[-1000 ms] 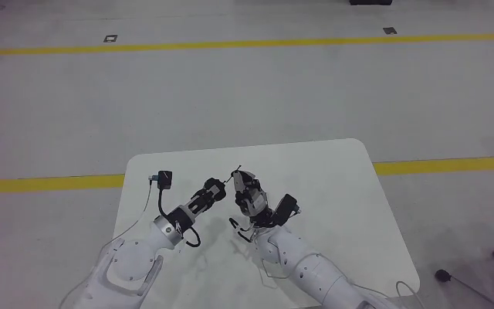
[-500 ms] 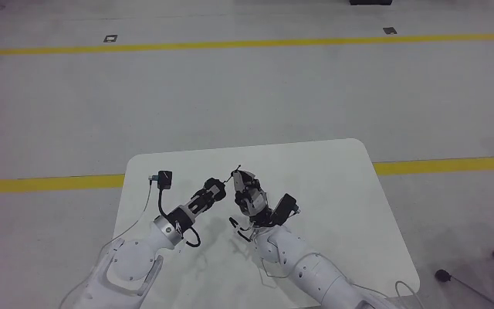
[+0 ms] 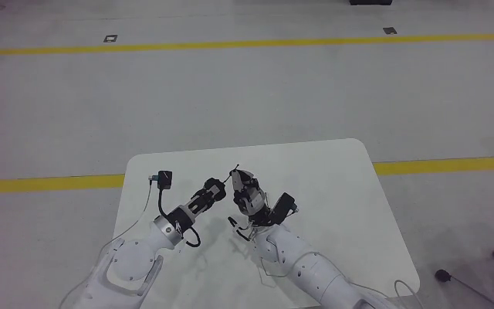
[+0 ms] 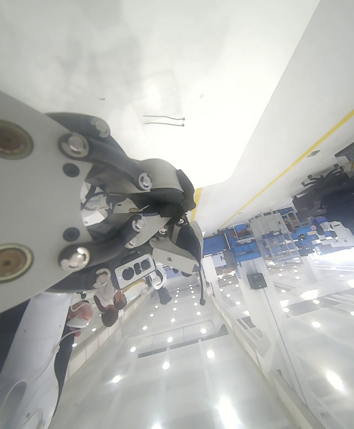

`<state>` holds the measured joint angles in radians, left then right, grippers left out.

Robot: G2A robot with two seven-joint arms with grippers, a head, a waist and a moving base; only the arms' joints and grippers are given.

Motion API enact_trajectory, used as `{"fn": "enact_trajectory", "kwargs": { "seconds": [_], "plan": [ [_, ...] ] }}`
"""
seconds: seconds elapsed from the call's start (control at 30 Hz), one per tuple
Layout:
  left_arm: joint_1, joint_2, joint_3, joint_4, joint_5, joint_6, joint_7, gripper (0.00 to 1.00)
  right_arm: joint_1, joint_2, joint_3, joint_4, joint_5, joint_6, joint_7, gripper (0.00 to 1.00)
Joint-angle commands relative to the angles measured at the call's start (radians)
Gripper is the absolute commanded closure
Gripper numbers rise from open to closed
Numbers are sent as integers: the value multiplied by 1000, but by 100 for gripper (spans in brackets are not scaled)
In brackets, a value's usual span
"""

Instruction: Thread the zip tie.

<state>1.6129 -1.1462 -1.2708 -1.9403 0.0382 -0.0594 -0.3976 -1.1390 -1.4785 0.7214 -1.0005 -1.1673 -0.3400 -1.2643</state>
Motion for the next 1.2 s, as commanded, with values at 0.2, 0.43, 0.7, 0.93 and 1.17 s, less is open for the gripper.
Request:
{"fn": "enact_trajectory", "kwargs": {
  "seconds": [0.2, 0.43, 0.7, 0.93, 1.17],
  "plan": [
    [0, 0, 0, 0, 0, 0, 0, 100, 0, -3, 5, 10, -7, 0, -4, 100],
    [0, 0, 0, 0, 0, 0, 0, 100, -3, -5, 9, 14, -9, 0, -8, 100],
    [0, 0, 0, 0, 0, 0, 0, 100, -2, -6, 12, 12, -8, 0, -16, 100],
    [0, 0, 0, 0, 0, 0, 0, 100, 2, -6, 6, 12, -5, 0, -18, 100],
    [0, 0, 0, 0, 0, 0, 0, 100, 5, -7, 2, 20, -2, 0, -14, 100]
  ]
}}
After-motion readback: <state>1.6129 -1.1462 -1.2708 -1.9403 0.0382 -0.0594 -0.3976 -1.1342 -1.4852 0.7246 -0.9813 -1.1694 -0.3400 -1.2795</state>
